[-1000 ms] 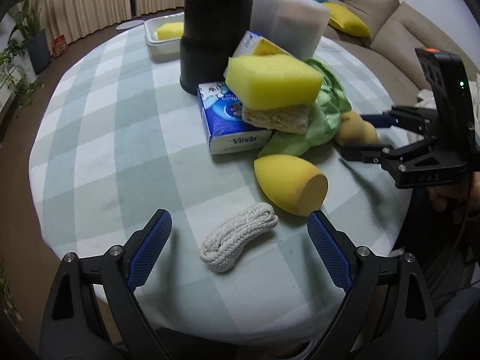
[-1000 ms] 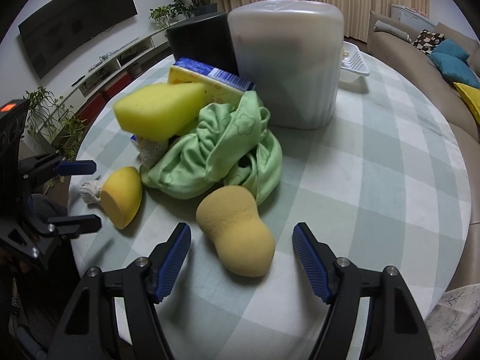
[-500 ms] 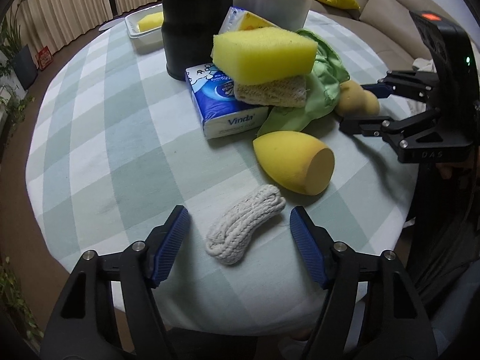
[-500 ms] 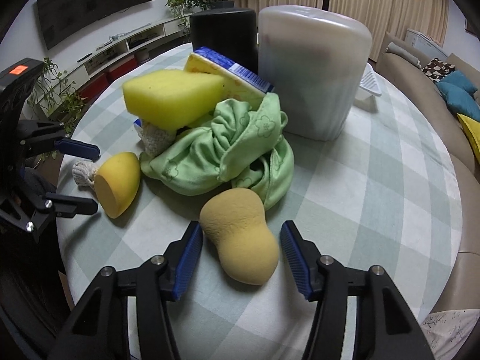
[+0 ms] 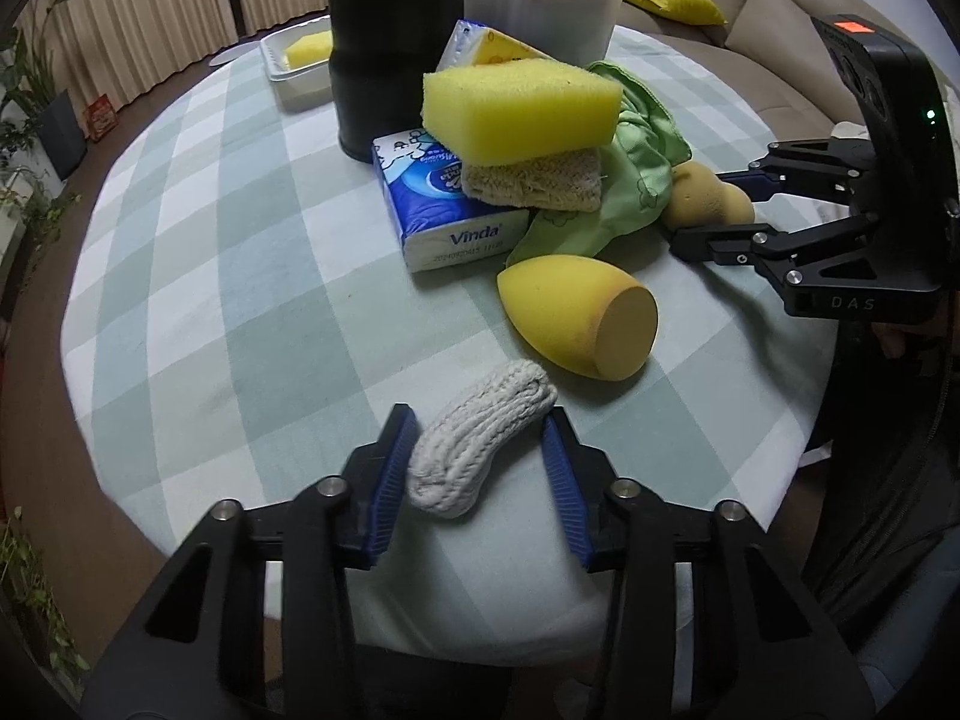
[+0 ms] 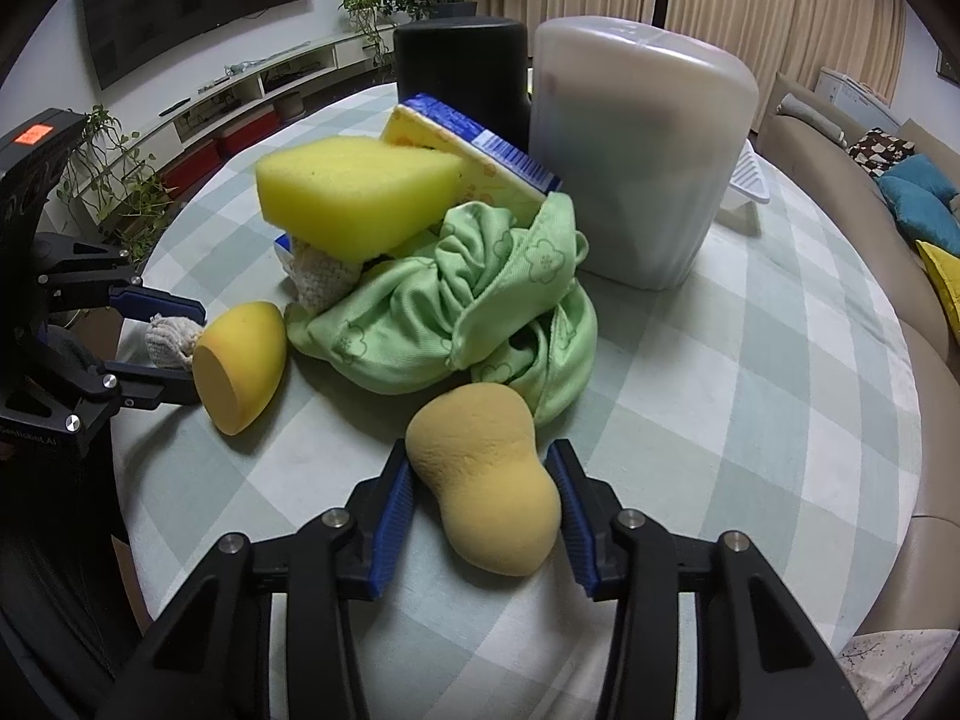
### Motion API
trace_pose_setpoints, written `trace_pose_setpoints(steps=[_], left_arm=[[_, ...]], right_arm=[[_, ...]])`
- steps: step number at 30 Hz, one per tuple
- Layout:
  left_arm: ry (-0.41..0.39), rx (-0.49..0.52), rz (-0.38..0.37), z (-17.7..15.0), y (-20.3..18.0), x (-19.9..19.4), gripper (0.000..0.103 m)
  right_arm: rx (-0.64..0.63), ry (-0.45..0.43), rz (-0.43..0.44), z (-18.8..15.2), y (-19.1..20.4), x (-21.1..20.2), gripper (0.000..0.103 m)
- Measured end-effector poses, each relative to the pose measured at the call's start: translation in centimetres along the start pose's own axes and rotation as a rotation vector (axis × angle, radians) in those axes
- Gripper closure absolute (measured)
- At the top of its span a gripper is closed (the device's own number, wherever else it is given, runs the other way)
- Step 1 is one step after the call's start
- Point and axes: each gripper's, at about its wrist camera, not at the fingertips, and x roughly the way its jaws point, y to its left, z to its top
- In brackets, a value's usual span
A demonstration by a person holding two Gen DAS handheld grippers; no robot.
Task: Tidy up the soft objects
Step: 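Grasp the white rope toy with the left tool while the right tool grasps the tan peanut sponge, then carry both items to the white tray and release them inside it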
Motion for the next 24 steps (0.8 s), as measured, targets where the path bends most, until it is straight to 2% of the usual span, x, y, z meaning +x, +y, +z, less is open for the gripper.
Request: trace_pose_setpoints(steps=[1, 4, 12, 17, 24], left_arm=[[-0.001, -0.011, 0.007, -0.1, 0.0, -0.1, 0.072], [-0.009, -0.050, 0.014, -0.6, 0.4, -0.4, 0.081], [-0.059, -0.120, 0.010, -1.2, 0.4, -1.0, 0.083], [-0.075, -0.162, 0.007, -1.5, 0.3, -1.0, 0.083], [-0.141, -0.253, -0.013, -2.2, 0.9, -2.3, 0.083]], right_arm=[[-0.002, 0.000, -0.001, 0.0, 0.1, 0.0, 0.058], [-0.008, -0.002, -0.007, 0.0, 0.2, -0.1, 0.061], [0.038, -0.008, 0.026, -0.2, -0.4, -0.4, 0.067], [0.074, -0.018, 0.045, -0.5, -0.8, -1.1, 0.067], [0.132, -0.025, 0.062, -1.3, -1.7, -2.5, 0.068]])
